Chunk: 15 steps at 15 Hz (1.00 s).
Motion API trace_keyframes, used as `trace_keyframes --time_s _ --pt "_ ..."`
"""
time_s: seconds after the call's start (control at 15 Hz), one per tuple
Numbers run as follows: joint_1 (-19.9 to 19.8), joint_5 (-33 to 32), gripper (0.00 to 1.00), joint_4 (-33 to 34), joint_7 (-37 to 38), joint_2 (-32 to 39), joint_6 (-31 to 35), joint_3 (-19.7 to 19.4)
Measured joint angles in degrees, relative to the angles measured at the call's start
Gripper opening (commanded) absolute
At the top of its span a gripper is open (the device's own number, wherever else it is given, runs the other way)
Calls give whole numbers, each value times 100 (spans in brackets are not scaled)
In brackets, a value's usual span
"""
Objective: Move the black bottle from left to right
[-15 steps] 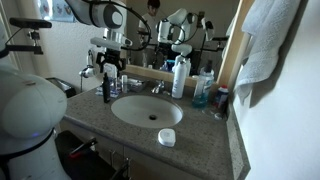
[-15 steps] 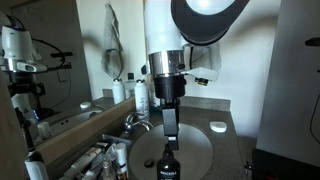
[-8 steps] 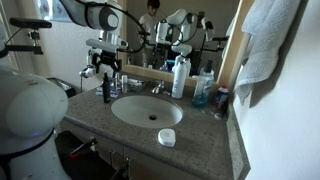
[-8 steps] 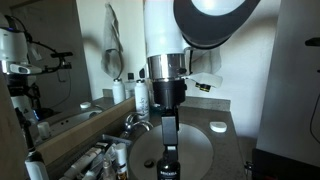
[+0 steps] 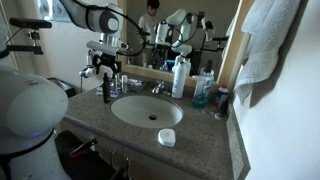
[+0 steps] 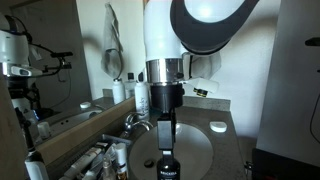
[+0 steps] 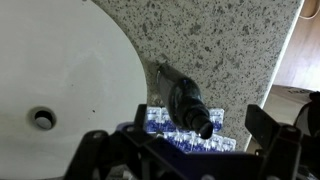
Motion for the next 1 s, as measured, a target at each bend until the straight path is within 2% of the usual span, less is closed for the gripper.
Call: trace_keyframes --time_s 0.07,0.13,0.2,0.73,1.0 --pt "-1 0 98 1 0 22 16 -2" --pt "-2 0 73 1 0 45 24 -3" --pt "-3 0 73 2 0 65 29 -5" --pt "-4 0 12 24 -3 189 54 -10" --pt "-17 0 14 71 -11 216 90 -17"
